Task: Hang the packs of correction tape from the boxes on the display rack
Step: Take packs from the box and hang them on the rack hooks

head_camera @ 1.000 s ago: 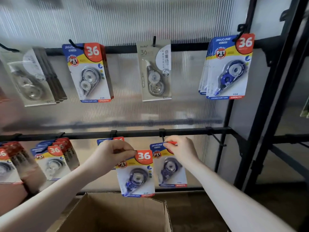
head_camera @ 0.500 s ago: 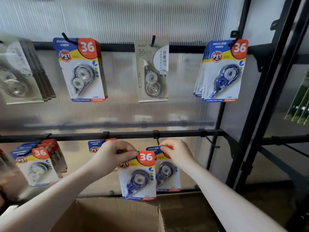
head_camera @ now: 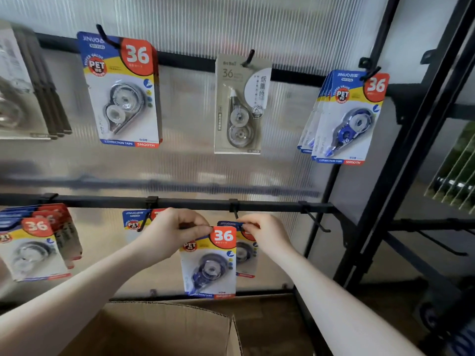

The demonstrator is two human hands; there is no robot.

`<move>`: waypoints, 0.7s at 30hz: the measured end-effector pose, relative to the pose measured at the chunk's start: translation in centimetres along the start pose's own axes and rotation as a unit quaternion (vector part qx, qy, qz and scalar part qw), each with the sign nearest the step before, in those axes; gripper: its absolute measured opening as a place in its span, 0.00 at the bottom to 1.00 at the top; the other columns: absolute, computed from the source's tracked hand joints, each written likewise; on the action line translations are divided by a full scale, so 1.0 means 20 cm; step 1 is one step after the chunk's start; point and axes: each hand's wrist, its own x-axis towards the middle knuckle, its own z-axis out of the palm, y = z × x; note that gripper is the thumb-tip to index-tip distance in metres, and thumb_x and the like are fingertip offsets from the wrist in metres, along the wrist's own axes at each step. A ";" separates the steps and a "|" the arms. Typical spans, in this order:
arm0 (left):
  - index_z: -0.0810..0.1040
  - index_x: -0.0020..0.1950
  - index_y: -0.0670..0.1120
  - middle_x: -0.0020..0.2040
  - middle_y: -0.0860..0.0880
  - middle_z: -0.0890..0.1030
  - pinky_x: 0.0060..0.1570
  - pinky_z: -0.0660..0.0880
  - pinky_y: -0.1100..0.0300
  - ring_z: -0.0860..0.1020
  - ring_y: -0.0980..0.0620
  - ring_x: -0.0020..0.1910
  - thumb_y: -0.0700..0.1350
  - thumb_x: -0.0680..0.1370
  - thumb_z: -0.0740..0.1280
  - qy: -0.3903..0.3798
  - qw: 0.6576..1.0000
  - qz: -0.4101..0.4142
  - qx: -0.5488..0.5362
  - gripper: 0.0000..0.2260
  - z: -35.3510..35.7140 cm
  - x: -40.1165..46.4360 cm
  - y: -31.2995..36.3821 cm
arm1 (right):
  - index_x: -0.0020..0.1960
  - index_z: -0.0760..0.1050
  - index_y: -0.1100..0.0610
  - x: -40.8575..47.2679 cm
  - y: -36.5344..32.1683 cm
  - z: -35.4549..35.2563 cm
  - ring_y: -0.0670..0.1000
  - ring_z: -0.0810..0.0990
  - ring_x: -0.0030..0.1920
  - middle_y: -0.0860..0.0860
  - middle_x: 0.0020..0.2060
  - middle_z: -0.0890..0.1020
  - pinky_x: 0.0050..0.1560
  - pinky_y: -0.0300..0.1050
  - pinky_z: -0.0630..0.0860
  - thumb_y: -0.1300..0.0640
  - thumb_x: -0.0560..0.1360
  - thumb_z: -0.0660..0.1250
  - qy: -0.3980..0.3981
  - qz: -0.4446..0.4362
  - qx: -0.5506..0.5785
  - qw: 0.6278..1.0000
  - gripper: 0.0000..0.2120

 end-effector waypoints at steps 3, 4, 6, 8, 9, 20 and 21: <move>0.80 0.39 0.53 0.39 0.55 0.82 0.42 0.78 0.61 0.79 0.57 0.43 0.45 0.74 0.68 -0.008 1.000 -0.013 0.013 0.04 0.00 0.01 -0.03 | 0.59 0.78 0.53 0.03 0.00 0.02 0.49 0.77 0.57 0.49 0.56 0.81 0.53 0.41 0.73 0.58 0.78 0.61 0.014 0.007 -0.003 1.000 0.12; 0.79 0.39 0.54 0.40 0.56 0.82 0.42 0.78 0.63 0.79 0.60 0.42 0.45 0.74 0.68 -0.012 1.000 -0.012 0.017 0.05 0.01 0.02 -0.03 | 0.59 0.78 0.53 0.04 0.00 0.03 0.49 0.77 0.57 0.49 0.56 0.81 0.53 0.41 0.73 0.59 0.78 0.61 0.021 0.010 0.001 1.000 0.12; 0.77 0.39 0.57 0.42 0.57 0.81 0.41 0.76 0.69 0.78 0.63 0.42 0.45 0.75 0.67 -0.021 0.999 -0.012 0.023 0.08 0.01 0.04 -0.04 | 0.59 0.79 0.54 0.05 0.01 0.04 0.49 0.77 0.56 0.49 0.55 0.81 0.53 0.43 0.74 0.59 0.78 0.62 0.033 0.017 0.008 0.999 0.12; 0.77 0.40 0.57 0.42 0.58 0.80 0.41 0.74 0.71 0.78 0.64 0.42 0.45 0.76 0.67 -0.026 0.999 -0.015 0.031 0.07 0.02 0.05 -0.05 | 0.58 0.79 0.53 0.07 0.01 0.05 0.49 0.78 0.55 0.49 0.53 0.82 0.52 0.44 0.75 0.59 0.78 0.62 0.040 0.016 0.007 0.999 0.11; 0.77 0.40 0.56 0.41 0.59 0.80 0.40 0.73 0.72 0.78 0.65 0.41 0.45 0.76 0.66 -0.026 0.999 -0.015 0.037 0.06 0.03 0.06 -0.05 | 0.57 0.79 0.53 0.07 0.01 0.06 0.49 0.78 0.54 0.49 0.53 0.82 0.51 0.44 0.75 0.59 0.78 0.62 0.043 0.013 0.004 0.999 0.11; 0.83 0.47 0.45 0.43 0.53 0.81 0.45 0.75 0.66 0.78 0.58 0.44 0.45 0.75 0.68 0.015 0.999 -0.004 0.049 0.06 0.24 0.21 -0.04 | 0.62 0.76 0.56 -0.03 0.22 -0.04 0.52 0.77 0.55 0.53 0.56 0.79 0.50 0.39 0.69 0.63 0.76 0.64 0.126 0.037 -0.016 0.991 0.15; 0.83 0.47 0.45 0.44 0.52 0.82 0.45 0.75 0.65 0.79 0.57 0.44 0.45 0.75 0.69 0.018 0.999 -0.008 0.039 0.06 0.27 0.22 -0.04 | 0.61 0.76 0.57 -0.04 0.25 -0.05 0.52 0.77 0.54 0.53 0.56 0.79 0.50 0.39 0.69 0.63 0.76 0.64 0.128 0.045 -0.017 0.991 0.15</move>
